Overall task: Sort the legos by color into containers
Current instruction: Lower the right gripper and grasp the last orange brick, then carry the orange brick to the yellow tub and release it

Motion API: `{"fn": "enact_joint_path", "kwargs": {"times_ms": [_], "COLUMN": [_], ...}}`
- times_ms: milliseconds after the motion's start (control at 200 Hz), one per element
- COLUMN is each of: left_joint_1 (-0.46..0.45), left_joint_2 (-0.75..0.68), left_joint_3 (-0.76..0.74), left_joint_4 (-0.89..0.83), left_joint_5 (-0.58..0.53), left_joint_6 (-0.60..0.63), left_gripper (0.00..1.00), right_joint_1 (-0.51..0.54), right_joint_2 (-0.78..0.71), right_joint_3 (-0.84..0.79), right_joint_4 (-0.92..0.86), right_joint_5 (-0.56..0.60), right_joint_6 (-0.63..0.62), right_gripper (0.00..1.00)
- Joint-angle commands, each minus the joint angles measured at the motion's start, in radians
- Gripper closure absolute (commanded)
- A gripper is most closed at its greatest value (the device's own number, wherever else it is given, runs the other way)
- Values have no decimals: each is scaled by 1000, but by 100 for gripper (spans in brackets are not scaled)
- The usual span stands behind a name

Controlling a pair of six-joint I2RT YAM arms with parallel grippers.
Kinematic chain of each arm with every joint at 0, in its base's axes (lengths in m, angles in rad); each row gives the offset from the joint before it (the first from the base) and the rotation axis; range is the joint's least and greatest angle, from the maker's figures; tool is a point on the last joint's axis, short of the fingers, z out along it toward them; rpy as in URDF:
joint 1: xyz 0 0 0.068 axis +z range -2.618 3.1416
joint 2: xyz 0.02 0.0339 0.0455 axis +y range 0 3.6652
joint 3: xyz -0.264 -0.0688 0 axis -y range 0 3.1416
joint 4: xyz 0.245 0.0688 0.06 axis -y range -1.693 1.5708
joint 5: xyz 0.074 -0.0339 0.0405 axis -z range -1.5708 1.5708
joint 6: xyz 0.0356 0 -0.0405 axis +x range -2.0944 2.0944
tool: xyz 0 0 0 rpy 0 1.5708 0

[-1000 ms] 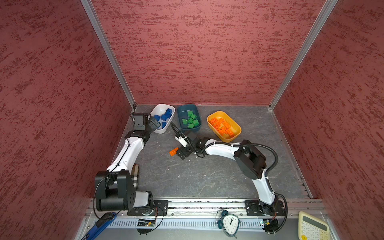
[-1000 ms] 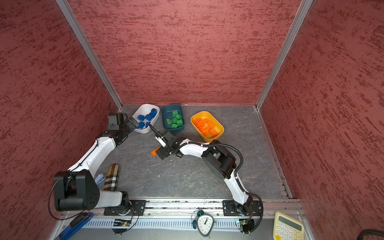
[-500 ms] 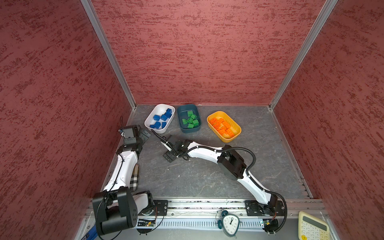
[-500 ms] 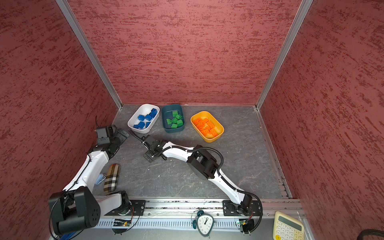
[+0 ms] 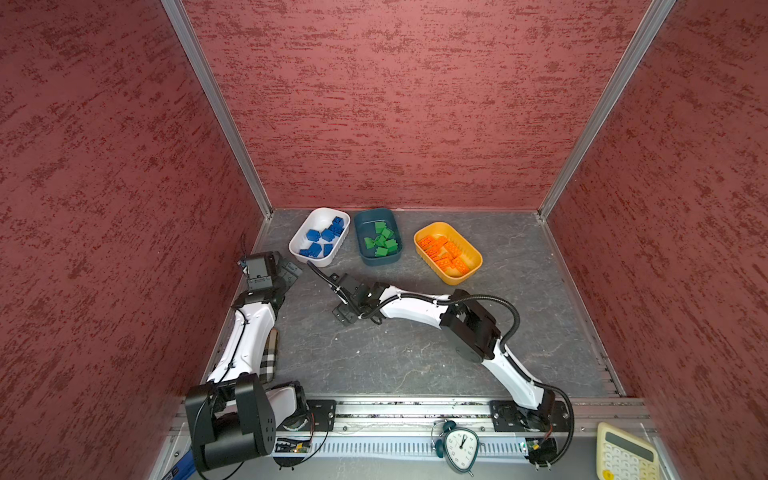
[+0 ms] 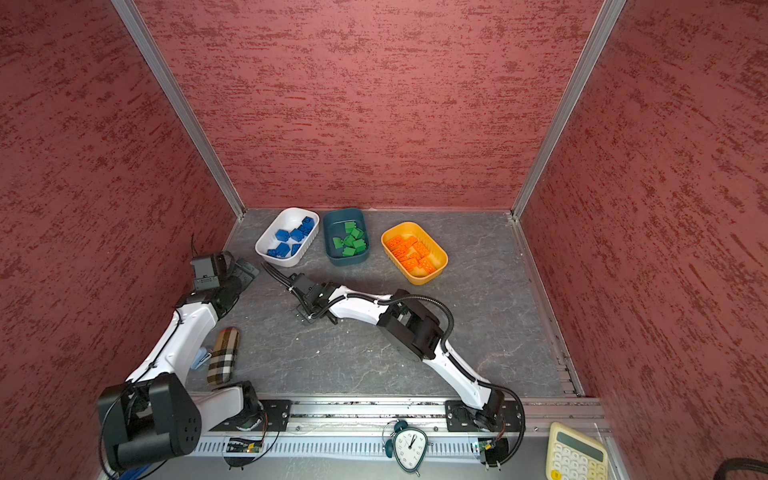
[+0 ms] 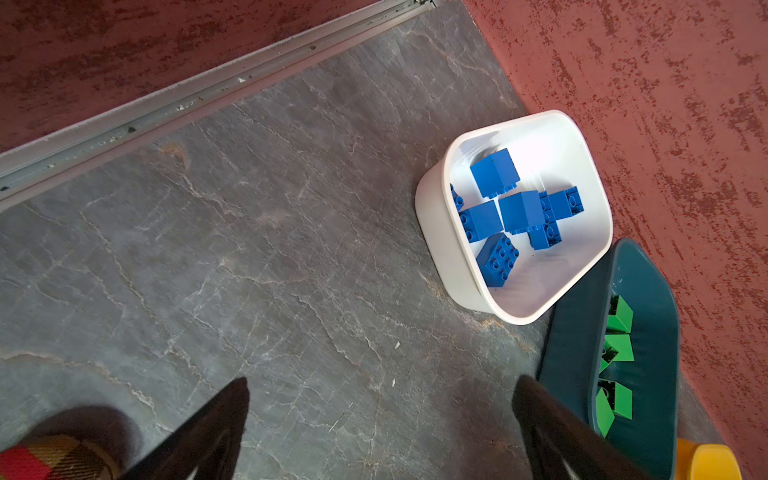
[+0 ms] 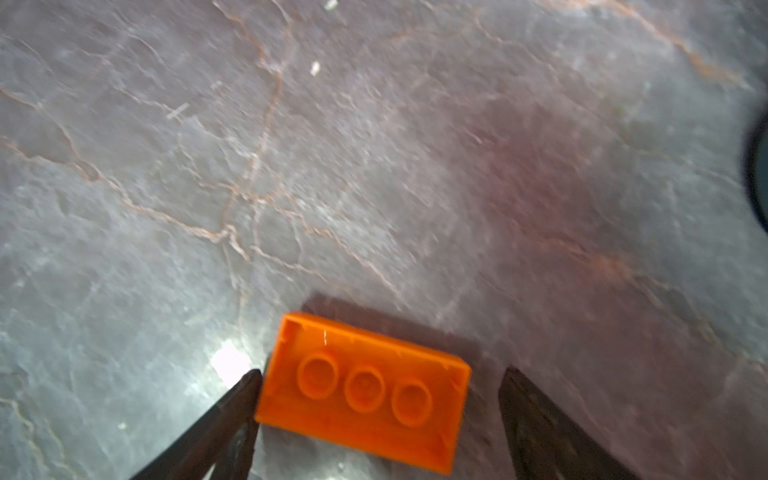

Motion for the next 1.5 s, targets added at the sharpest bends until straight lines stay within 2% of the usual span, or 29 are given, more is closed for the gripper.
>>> {"fn": "enact_joint_path", "kwargs": {"times_ms": [0, 215, 511, 721, 862, 1057, 1202, 1317, 1493], "left_joint_1": [-13, -69, -152, -232, -303, -422, -446, -444, -427], "left_joint_2": [18, 59, 122, 167, 190, 206, 208, 201, 177], "left_joint_3": [1, 36, 83, 108, 118, 139, 143, 144, 134], "left_joint_4": [11, 3, -13, -15, 24, 84, 116, 115, 90], "left_joint_5": [8, -29, -81, -111, -98, -91, -91, -104, -125], "left_joint_6": [-1, 1, 9, 13, 44, 117, 135, 134, 136], "left_gripper": [1, 1, 0, 1, 1, 1, 1, 1, 1], "right_joint_1": [-22, -33, -45, -80, -125, -248, -406, -558, -716], "right_joint_2": [-28, -12, -35, -213, -392, -632, -734, -722, -575], "right_joint_3": [-54, -54, -91, -304, -506, -721, -788, -778, -614], "right_joint_4": [-13, 0, 42, 213, 343, 446, 459, 433, 310], "right_joint_5": [19, -62, -108, -163, -141, -90, -96, -176, -253], "right_joint_6": [9, -8, -27, -35, -13, 7, -1, -9, -28], "right_gripper": [15, 23, 34, 40, 43, 44, 44, 43, 42]}}
